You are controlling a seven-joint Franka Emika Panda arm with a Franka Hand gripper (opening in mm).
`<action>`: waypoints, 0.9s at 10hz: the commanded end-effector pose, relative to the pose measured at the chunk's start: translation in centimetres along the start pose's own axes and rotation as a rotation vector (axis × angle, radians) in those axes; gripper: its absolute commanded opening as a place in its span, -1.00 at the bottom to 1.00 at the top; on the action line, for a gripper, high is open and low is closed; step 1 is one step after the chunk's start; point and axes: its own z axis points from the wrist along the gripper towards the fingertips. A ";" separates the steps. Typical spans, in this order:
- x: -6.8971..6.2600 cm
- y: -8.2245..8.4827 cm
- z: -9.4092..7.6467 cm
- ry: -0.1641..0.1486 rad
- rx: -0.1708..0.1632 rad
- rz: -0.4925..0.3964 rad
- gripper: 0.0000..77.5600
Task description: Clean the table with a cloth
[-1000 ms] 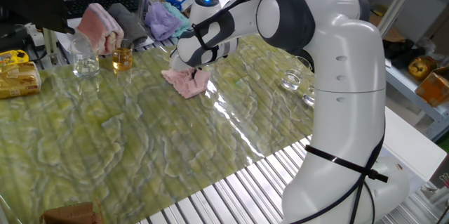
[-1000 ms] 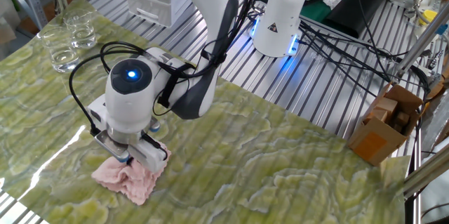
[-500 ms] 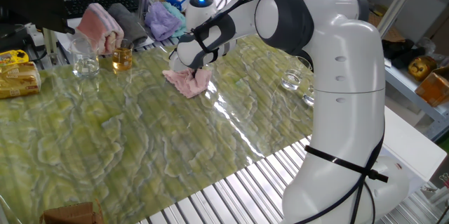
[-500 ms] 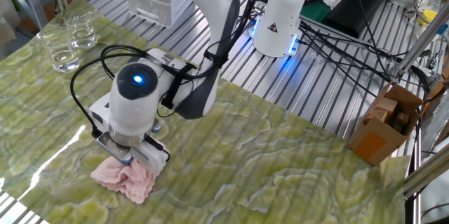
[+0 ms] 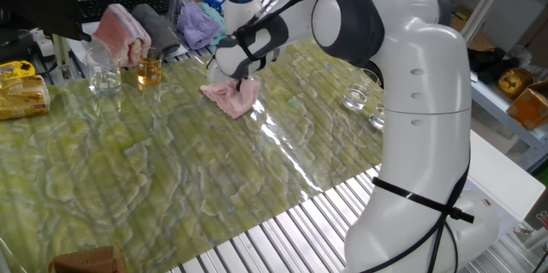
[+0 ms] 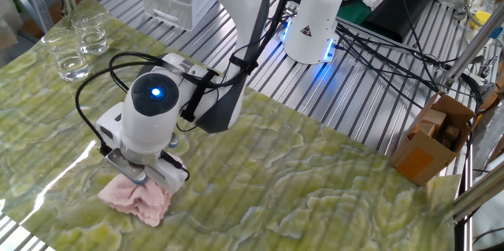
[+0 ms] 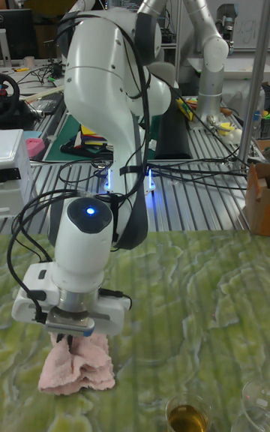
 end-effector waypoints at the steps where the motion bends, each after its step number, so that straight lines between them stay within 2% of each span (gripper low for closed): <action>1: -0.6 -0.2 -0.2 -0.005 0.006 -0.011 -0.97; 3: -0.4 0.1 0.3 -0.015 0.003 -0.008 -0.97; 6: -0.3 0.1 0.4 -0.014 -0.002 -0.003 -0.97; 9: -0.3 0.1 0.4 -0.008 -0.053 0.076 -0.97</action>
